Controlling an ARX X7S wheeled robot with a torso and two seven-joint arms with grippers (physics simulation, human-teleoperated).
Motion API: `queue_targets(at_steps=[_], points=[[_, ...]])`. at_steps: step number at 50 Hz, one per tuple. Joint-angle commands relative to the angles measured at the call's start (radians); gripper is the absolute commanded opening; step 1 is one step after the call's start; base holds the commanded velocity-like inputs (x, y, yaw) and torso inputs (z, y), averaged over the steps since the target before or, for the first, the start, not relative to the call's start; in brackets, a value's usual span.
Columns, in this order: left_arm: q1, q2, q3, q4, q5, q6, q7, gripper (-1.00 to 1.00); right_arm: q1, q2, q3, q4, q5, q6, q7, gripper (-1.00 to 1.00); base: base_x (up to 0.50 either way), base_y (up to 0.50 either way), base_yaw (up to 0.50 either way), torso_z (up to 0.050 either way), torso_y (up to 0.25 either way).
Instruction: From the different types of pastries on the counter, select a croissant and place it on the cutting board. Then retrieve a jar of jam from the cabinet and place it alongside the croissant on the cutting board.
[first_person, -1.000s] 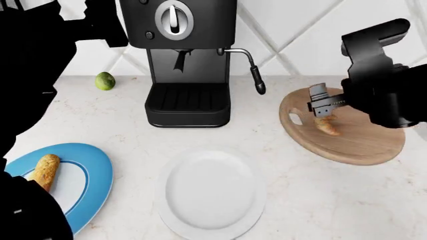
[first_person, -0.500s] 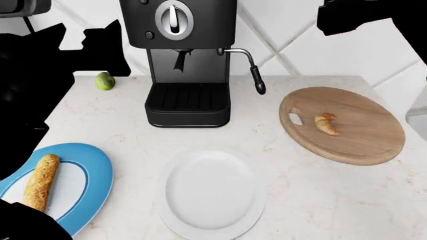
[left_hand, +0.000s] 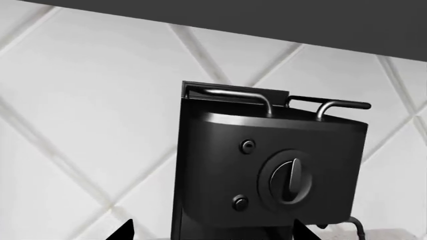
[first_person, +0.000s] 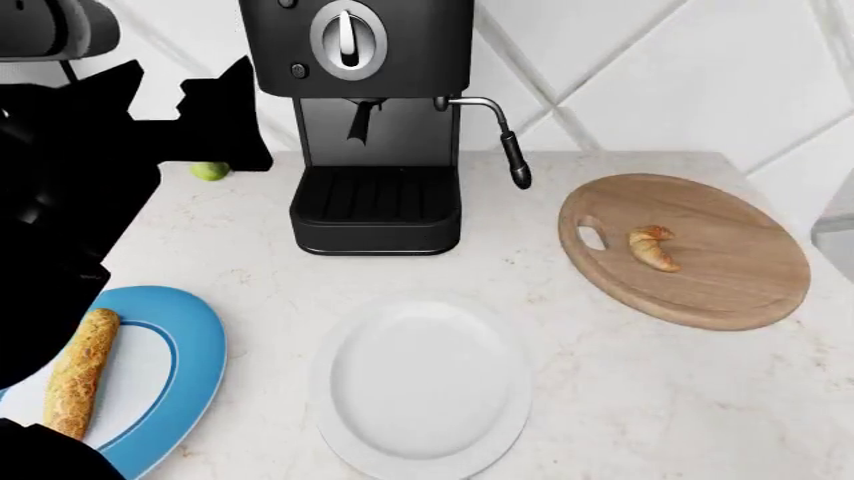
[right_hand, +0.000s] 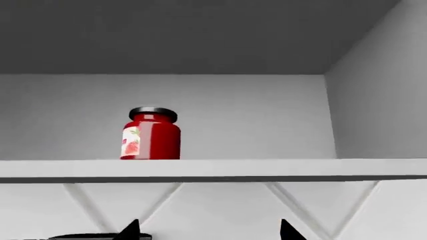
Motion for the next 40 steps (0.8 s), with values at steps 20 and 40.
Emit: queue_targets(at_steps=[20,40], points=[[0.042,-0.053,0.053,-0.024,0.008,0.094,0.028,1.0,0.388,-0.331,-0.198,0.593,-0.362,-0.042,-0.26,1.0,0.0,0.0,0.0,0.0,0.0],[0.033,-0.089,0.009,-0.046,-0.038,0.082,0.019,1.0,0.617,-0.573,-0.331,1.225,-0.495,-0.064,-0.435,1.0,0.0,0.0,0.0,0.0,0.0]])
